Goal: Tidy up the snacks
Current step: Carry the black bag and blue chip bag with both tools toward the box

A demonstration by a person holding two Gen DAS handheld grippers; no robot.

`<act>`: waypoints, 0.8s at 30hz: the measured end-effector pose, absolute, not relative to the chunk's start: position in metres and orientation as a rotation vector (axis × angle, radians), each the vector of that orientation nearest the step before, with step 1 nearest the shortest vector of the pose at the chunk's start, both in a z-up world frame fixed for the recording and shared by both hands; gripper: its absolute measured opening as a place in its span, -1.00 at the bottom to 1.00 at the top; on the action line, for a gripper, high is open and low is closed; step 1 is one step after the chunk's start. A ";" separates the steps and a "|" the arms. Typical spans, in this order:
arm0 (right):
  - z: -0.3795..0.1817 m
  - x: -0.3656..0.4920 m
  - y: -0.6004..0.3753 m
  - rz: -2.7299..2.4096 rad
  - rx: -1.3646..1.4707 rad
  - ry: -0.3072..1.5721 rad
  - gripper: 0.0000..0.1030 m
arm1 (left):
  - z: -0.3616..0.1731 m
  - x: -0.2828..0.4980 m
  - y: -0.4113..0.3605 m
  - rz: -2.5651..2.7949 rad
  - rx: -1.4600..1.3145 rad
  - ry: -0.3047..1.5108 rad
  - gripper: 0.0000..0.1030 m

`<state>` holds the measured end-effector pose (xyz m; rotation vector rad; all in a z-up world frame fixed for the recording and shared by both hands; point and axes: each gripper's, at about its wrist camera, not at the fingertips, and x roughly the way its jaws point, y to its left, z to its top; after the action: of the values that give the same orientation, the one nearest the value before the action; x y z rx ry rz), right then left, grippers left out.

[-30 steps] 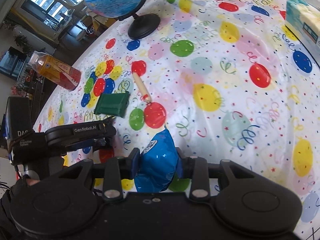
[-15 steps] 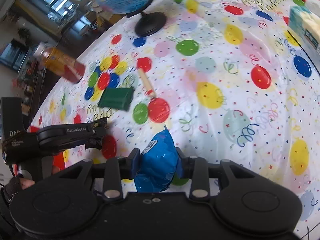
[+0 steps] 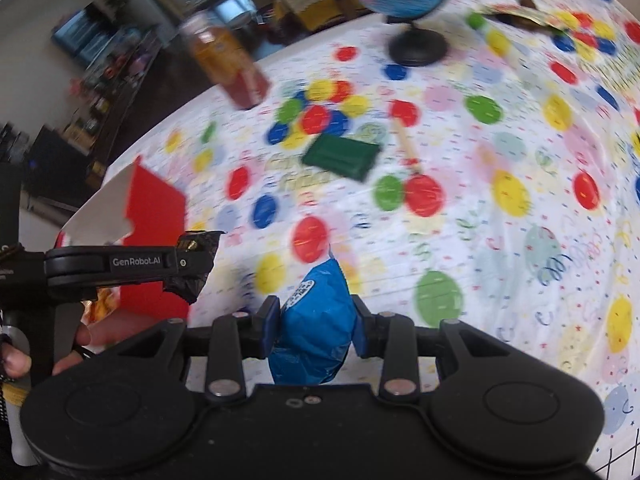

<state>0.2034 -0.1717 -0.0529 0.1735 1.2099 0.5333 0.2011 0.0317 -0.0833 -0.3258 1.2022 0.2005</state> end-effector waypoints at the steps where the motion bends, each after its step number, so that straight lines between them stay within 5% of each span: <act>1: -0.048 0.200 -0.165 0.549 0.163 1.205 -0.34 | -0.078 0.194 0.037 0.203 -0.331 1.194 -0.32; 24: 0.015 0.143 0.039 0.832 -0.041 1.102 -0.34 | -0.008 0.068 0.210 0.405 -0.405 1.040 -0.32</act>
<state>0.1427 0.0394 0.0147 -0.0414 1.1017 0.8321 0.0683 0.2103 -0.0076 -0.4050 1.0402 0.4051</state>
